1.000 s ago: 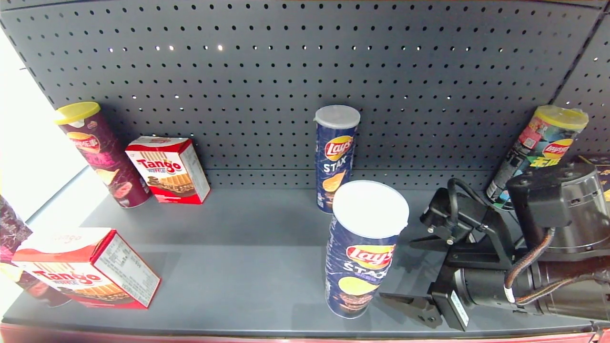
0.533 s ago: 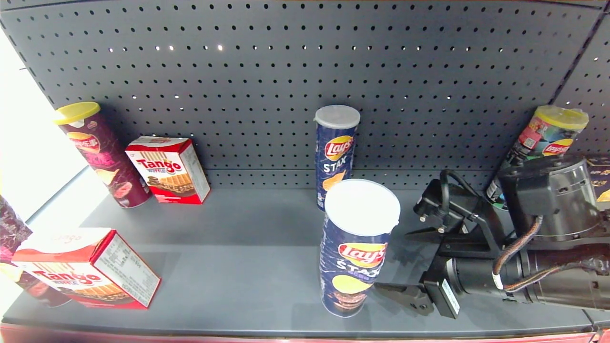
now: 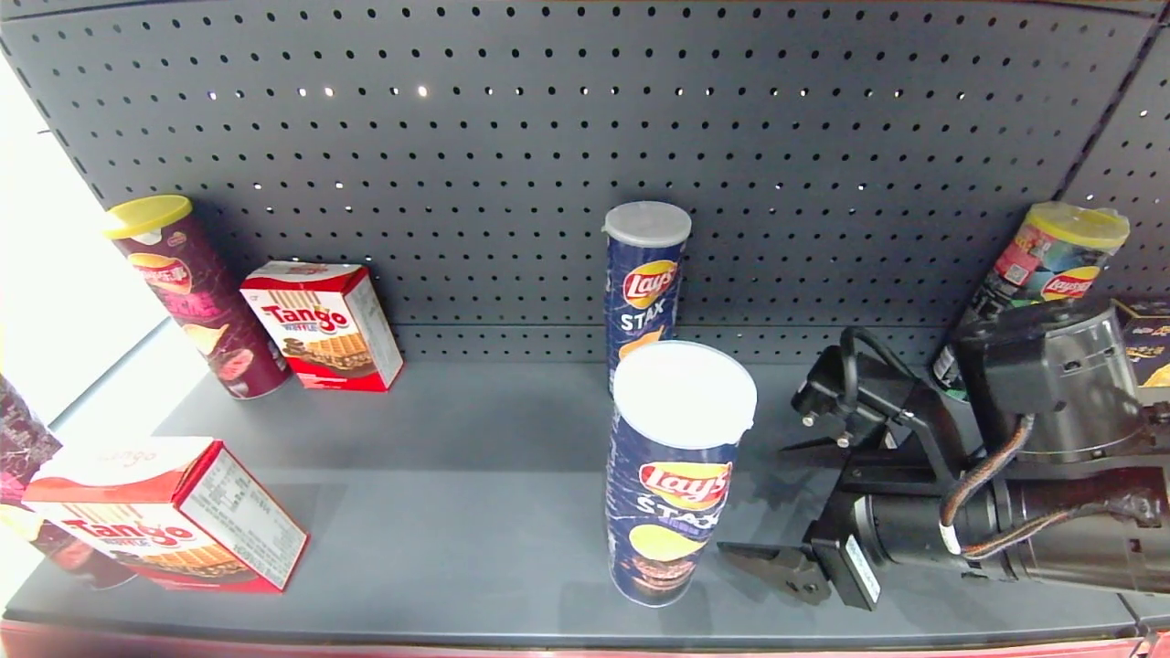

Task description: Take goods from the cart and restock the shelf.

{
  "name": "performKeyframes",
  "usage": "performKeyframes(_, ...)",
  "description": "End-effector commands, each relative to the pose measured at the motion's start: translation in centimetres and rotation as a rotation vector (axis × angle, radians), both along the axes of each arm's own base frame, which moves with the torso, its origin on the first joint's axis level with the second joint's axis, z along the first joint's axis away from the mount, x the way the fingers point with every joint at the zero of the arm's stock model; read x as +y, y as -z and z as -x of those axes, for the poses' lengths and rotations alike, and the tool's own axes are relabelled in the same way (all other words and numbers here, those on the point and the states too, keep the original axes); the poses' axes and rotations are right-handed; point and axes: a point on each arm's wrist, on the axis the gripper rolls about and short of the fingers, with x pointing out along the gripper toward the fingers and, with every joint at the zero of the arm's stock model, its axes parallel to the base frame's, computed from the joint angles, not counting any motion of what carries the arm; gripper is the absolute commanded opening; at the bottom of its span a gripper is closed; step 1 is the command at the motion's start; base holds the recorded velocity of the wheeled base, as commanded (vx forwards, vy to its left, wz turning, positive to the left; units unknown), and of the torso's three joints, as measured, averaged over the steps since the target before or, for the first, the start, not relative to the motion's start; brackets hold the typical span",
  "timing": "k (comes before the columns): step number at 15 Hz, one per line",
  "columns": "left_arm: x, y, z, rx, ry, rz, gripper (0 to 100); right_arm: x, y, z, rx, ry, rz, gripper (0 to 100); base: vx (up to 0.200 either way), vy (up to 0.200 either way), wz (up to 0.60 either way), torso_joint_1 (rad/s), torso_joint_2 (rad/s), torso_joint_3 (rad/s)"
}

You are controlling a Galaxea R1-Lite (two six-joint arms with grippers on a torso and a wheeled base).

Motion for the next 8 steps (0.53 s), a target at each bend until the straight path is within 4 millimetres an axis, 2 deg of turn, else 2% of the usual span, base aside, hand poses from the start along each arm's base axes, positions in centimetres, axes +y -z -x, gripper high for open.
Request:
performKeyframes(1, 0.0, 0.0, 0.0, 0.002, 0.0, 0.0, 100, -1.1, -1.4, 0.1, -0.044, 0.033, -0.036, 100, 0.0, 0.0, 0.0, 0.0, 0.0, 0.0)
performKeyframes(3, 0.0, 0.0, 0.0, 0.002, 0.0, 0.0, 100, -4.1, -6.1, -0.9, -0.214, 0.179, -0.157, 100, 0.0, 0.0, 0.0, 0.0, 0.0, 0.0)
performKeyframes(5, 0.0, 0.0, 0.0, 0.001, 0.001, -0.002, 100, -7.3, -9.3, -0.2, -0.332, 0.297, -0.22, 100, 0.0, 0.0, 0.0, 0.0, 0.0, 0.0)
performKeyframes(7, 0.0, 0.0, 0.0, 0.001, 0.001, -0.002, 100, -10.2, -10.9, 2.1, -0.423, 0.383, -0.258, 100, 0.0, 0.0, 0.0, 0.0, 0.0, 0.0)
performKeyframes(8, 0.0, 0.0, 0.0, 0.001, 0.001, -0.003, 100, -11.9, -11.3, 4.2, -0.474, 0.43, -0.274, 100, 0.0, 0.0, 0.0, 0.0, 0.0, 0.0)
